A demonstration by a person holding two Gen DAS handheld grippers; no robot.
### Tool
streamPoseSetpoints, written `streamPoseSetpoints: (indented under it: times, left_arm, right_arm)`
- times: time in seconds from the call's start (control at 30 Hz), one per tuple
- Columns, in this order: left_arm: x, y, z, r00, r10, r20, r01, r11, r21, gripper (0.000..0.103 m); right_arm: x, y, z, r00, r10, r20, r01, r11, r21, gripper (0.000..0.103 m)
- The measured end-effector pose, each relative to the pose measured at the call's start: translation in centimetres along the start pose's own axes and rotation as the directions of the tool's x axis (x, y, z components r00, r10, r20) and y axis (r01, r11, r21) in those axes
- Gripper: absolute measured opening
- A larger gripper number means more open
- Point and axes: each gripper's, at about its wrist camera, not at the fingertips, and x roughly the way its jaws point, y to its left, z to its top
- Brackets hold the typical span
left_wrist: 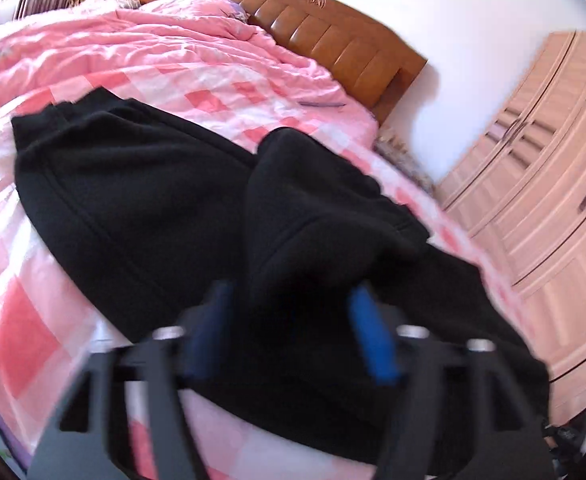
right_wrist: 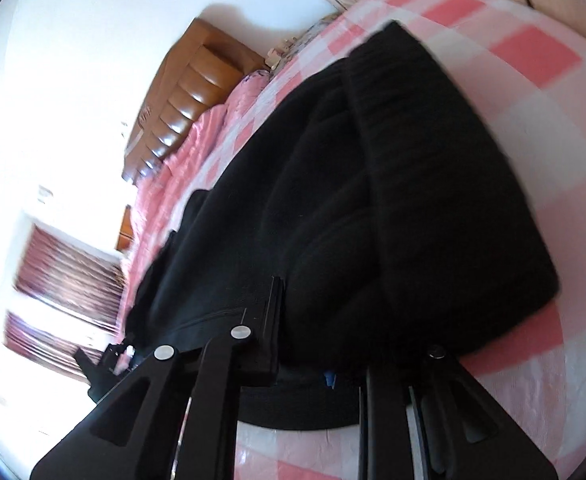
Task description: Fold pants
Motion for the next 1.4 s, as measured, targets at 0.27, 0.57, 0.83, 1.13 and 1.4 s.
streamPoseSetpoints:
  times: [0.27,0.57,0.83,1.13,1.4]
  left_arm:
    - [1.3,-0.3,-1.4,0.998,-0.005,-0.066,0.005,1.0,0.005,0.07]
    - [-0.8,-2.9,-0.4,0.997,0.073,0.027,-0.076,0.99,0.12,0.013]
    - [-4.8,-2.5,1.6,0.999,0.005,0.046,-0.012,0.986,0.164,0.013]
    - [-1.6,-0.4,-2.7,0.99,0.143,-0.017,-0.136,0.97,0.201,0.013]
    - [-0.6,-1.0,-3.6,0.965,0.26,-0.032,-0.24,0.927,0.288,0.03]
  right_arm:
    - [-0.7,-0.3,-0.2,1.0,0.002,0.012,-0.002,1.0,-0.005,0.021]
    - [-2.3,3.7,-0.3,0.992,-0.068,0.107,0.087,0.98,-0.179,0.015]
    - [-7.1,4.3,-0.4,0.991,-0.068,0.112,0.088,0.979,-0.182,0.014]
    - [-5.5,2.9,-2.2,0.986,-0.134,0.098,0.152,0.964,-0.216,0.014]
    - [-4.6,0.6,-3.0,0.98,-0.197,0.031,0.199,0.951,-0.236,0.016]
